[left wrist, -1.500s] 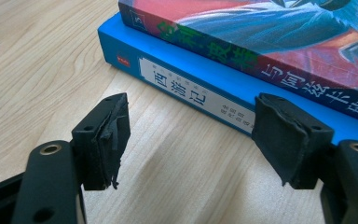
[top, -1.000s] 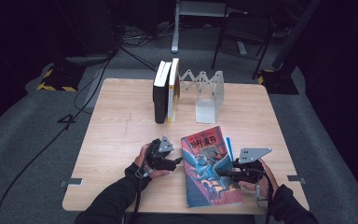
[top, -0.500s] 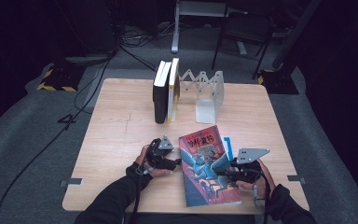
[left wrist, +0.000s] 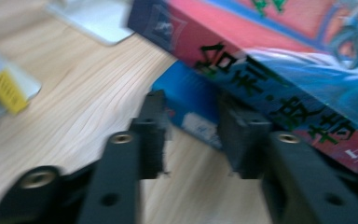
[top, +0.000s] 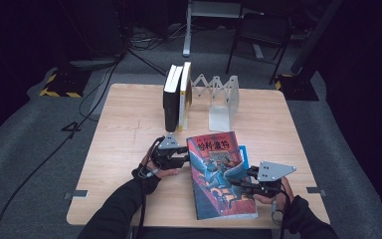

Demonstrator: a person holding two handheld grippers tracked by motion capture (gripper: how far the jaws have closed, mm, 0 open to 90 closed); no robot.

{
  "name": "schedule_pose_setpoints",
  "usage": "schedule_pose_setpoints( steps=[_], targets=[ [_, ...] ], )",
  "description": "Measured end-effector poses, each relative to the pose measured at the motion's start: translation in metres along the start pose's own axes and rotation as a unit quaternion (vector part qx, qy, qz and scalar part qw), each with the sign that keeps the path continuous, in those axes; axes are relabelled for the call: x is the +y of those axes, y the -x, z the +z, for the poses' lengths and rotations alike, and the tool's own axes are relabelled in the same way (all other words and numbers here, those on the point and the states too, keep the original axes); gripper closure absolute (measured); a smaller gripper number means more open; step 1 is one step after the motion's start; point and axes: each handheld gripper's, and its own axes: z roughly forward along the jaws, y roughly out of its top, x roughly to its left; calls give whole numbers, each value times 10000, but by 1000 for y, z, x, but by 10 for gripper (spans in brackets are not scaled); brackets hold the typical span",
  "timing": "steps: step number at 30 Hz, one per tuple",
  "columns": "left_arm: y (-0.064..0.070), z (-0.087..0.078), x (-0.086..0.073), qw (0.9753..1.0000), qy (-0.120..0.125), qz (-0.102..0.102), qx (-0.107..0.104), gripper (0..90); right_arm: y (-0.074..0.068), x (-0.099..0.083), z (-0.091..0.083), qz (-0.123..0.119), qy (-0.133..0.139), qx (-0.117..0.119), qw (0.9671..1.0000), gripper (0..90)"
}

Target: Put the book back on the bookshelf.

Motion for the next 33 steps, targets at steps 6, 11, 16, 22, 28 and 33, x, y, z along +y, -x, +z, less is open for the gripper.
schedule_pose_setpoints(
  steps=[6,11,16,22,28,33],
  targets=[
    [4,-9,14,9993,272,242,-63,854,7,15,6,-148,-112,64,9998,592],
    [7,-10,22,9985,406,352,-31,895,14,17,10,71,-137,154,9998,611],
    [8,-11,37,9971,630,428,-43,899,24,18,7,170,-102,273,9994,702],
    [15,-11,54,9951,773,607,-68,899,33,27,2,368,205,187,9989,574],
    [20,-11,63,9947,738,717,-1,899,38,27,-4,471,275,38,9985,748],
    [19,-17,76,9929,763,905,87,899,35,33,-9,279,395,-293,9984,801]
  ],
)
